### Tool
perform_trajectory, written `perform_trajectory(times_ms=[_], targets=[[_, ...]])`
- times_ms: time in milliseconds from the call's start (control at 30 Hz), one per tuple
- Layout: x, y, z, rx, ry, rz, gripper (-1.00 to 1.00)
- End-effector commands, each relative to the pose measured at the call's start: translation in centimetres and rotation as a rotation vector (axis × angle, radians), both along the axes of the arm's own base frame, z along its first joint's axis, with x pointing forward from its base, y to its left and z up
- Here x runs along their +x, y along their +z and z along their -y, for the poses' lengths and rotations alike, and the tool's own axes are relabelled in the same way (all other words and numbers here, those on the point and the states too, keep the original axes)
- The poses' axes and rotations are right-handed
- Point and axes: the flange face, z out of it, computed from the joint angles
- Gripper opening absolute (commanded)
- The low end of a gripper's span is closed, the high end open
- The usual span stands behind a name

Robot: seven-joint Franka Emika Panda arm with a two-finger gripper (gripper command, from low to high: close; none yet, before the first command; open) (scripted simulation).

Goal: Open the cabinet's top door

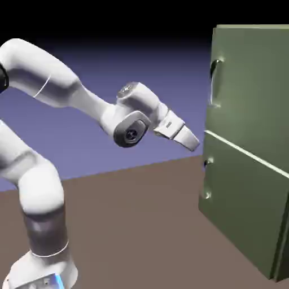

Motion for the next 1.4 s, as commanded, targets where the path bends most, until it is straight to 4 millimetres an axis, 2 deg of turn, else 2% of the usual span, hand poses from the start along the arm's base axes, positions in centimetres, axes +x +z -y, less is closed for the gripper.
perform_trajectory(times_ms=[0,367,700,1033,1367], targets=[[0.1,0.5,0.3,0.002,-0.004,0.011,0.0],[0.4,5.3,2.6,0.024,-0.038,0.134,0.0],[0.2,8.3,3.2,0.039,-0.049,0.255,0.0],[0.1,10.0,2.3,0.045,-0.049,0.383,0.0],[0.7,10.6,0.1,0.043,-0.045,0.51,0.0]])
